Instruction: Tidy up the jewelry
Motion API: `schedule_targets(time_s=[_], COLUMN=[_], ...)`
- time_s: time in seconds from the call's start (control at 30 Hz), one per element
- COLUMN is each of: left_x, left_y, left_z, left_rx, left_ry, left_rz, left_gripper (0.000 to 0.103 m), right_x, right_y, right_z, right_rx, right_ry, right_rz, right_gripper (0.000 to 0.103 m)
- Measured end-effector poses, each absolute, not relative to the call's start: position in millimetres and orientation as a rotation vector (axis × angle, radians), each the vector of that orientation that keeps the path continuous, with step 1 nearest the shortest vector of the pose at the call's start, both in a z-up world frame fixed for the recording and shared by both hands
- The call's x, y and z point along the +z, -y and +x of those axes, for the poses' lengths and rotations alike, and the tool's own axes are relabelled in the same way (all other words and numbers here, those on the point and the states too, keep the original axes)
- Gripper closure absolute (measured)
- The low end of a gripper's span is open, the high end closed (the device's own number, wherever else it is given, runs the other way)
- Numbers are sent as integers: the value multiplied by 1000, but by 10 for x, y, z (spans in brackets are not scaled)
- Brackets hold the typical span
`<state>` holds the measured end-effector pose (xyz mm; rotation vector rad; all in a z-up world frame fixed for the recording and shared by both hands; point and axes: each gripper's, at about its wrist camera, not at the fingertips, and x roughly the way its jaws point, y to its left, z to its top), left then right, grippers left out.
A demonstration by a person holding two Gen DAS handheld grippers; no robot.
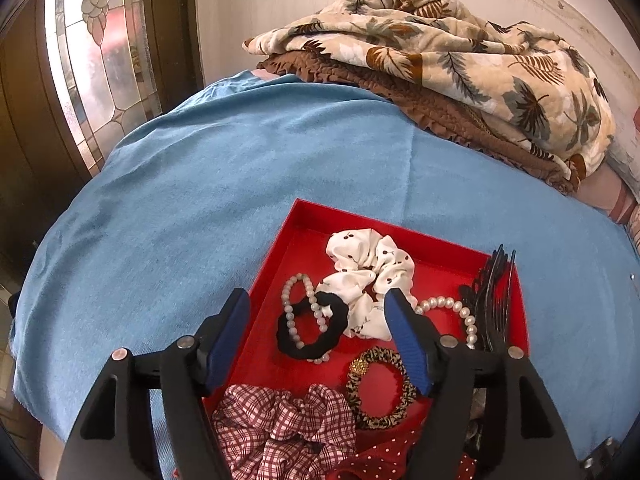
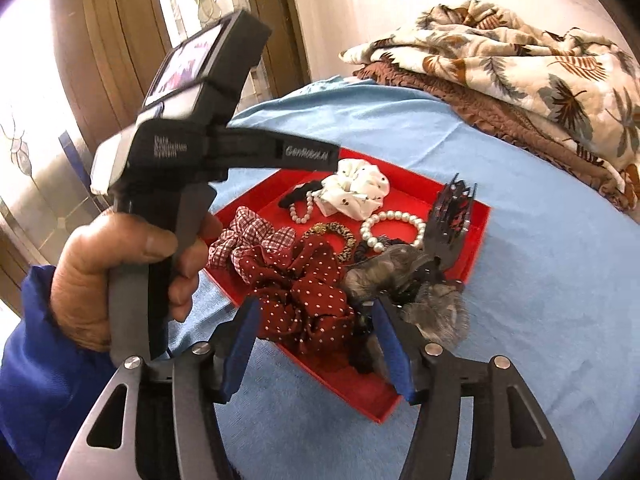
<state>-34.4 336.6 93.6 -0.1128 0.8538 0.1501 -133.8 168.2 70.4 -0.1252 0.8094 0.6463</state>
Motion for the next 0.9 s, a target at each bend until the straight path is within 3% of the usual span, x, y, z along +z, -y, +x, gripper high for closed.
schedule_targets(time_s=[0.27,0.4,0.53,0.9], left_x=[1020,1238,1509,1841], left_y=[-3252,-3191,-3071,-2851], left_z=[-495,-707,-1014,-1867], left_rx=[225,330,425,527], left_ry=[-776,-633,-456,-365], left_rz=[-51,-10,42,21], left_gripper=[29,10,0,0], right_x=[732,730,754,900], right_y=[-1358,-1162,-1043,-741], right_z=[-1389,-1379,-1436,-1699], right_rx=[566,521,482,388], right_ry=[-798,-809,-801,-722], right_rz=[-86,-50,-52,-97], right_gripper=[31,31,30,26])
